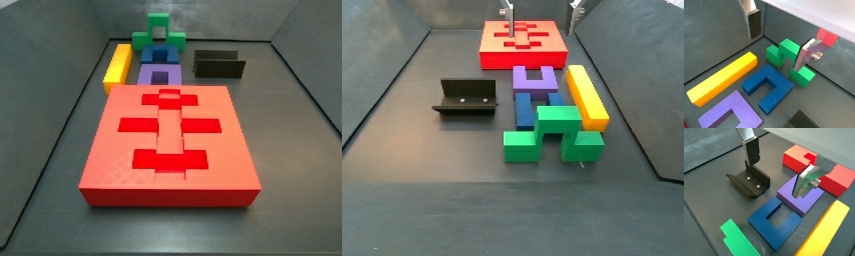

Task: Pick up the purple object. Move up. Place the purple object on the fixture. Regrasp the purple object. Move to above the board. Insert the purple object.
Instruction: Pick up the purple object.

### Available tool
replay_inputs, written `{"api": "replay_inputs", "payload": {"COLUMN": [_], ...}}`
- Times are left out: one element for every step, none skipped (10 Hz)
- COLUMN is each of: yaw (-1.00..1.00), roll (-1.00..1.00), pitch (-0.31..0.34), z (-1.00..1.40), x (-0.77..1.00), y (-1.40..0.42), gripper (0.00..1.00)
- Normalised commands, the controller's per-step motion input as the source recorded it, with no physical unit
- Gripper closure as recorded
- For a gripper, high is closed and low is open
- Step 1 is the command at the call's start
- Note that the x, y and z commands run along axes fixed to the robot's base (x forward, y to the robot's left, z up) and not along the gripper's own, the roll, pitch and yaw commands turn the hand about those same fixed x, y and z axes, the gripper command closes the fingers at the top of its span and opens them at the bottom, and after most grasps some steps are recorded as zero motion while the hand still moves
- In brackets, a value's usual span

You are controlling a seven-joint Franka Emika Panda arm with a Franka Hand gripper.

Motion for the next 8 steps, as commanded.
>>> {"api": "replay_inputs", "payload": {"yaw": [0.0, 0.07, 0.0, 0.0, 0.0, 0.02, 0.0, 0.01], "roll": [0.0, 0.25, 0.25, 0.19, 0.11, 0.08, 0.08, 0.07], "pitch": [0.0, 0.067, 0.037, 0.0, -0.131, -0.183, -0.171, -0.183], "z": [0.0, 0.0, 0.0, -0.03, -0.11, -0.14, -0.21, -0.21], "x": [0.02, 0.05, 0.21, 0.3, 0.38, 0.33, 0.39, 0.38], "y": [-0.13, -0.72, -0.87, -0.95, -0.94, -0.94, -0.94, -0.93], "gripper": [0.0, 0.0, 0.0, 0.0, 0.0, 0.0, 0.0, 0.0]}}
